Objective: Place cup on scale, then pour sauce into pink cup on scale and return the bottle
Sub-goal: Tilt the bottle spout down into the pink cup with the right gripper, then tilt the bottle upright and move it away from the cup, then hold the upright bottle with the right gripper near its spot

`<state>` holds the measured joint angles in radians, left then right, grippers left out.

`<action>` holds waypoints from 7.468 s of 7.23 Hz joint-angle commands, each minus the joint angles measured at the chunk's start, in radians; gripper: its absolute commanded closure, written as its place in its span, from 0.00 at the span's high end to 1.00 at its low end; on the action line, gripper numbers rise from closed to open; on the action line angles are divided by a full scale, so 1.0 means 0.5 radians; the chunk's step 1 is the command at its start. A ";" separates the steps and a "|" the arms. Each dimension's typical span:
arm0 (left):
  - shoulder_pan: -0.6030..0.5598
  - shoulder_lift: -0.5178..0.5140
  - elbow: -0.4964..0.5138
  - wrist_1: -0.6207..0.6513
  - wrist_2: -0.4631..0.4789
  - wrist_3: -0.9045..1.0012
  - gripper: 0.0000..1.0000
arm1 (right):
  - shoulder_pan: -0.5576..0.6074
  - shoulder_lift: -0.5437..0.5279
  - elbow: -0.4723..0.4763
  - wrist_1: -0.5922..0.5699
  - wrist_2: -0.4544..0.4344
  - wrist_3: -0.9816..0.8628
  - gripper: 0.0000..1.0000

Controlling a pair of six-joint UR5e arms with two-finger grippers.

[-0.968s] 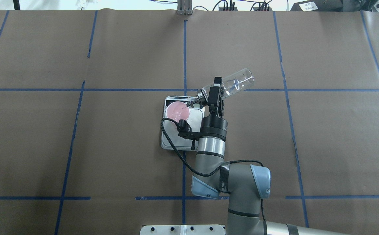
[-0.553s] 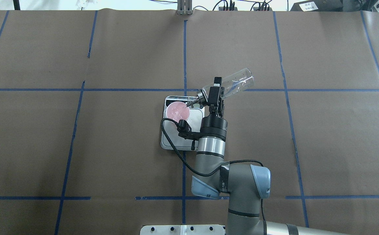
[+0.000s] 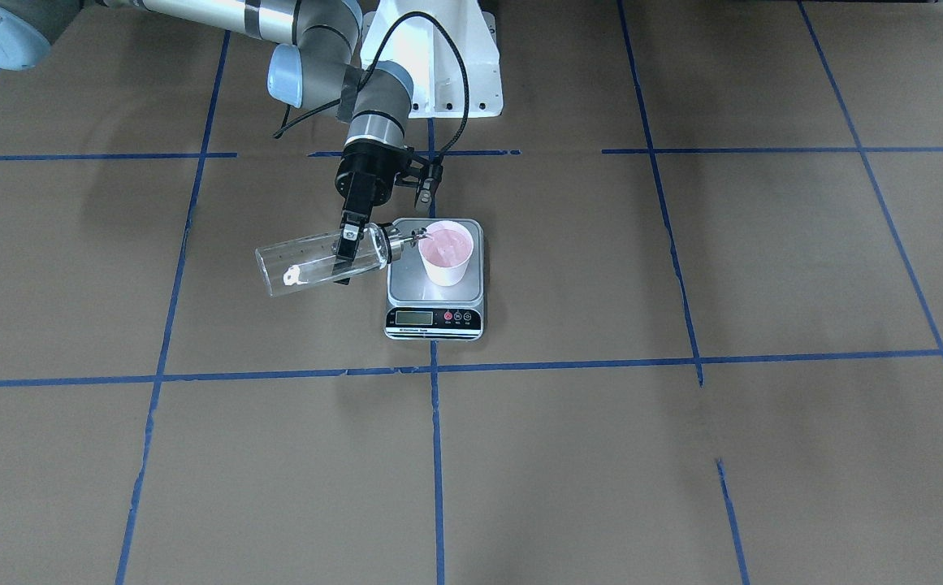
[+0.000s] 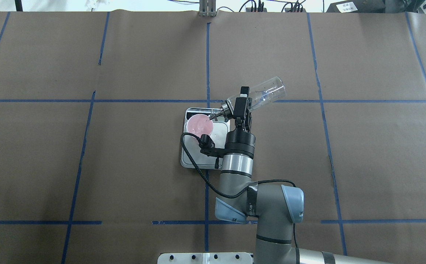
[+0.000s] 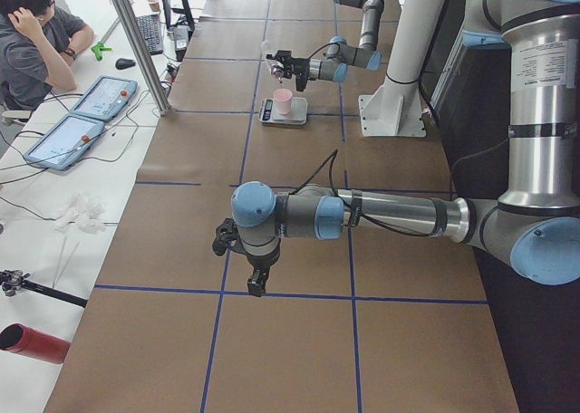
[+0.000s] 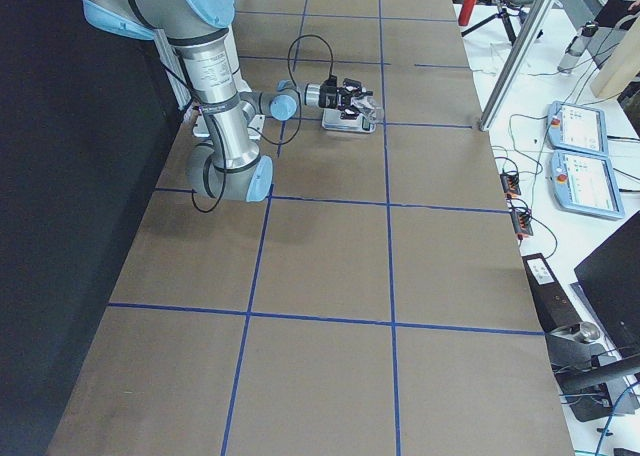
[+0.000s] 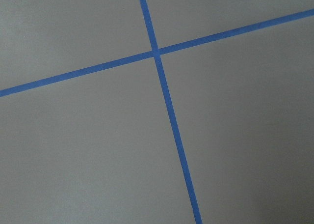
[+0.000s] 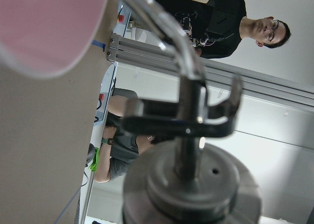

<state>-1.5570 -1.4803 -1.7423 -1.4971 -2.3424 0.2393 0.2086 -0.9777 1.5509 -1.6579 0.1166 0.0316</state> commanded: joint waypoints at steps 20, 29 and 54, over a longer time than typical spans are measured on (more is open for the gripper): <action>0.003 -0.015 -0.004 -0.012 -0.067 -0.003 1.00 | 0.309 -0.919 0.269 2.267 1.361 1.728 0.00; 0.003 -0.012 0.002 -0.018 -0.068 -0.003 1.00 | 0.420 -1.137 0.650 1.530 1.786 2.084 0.00; 0.003 -0.018 0.012 -0.018 -0.068 -0.003 1.00 | 0.417 -1.174 0.641 1.539 1.767 2.094 1.00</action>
<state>-1.5555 -1.4895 -1.7364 -1.5064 -2.3761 0.2378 0.4172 -1.5646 1.8697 -0.8884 1.0002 1.0784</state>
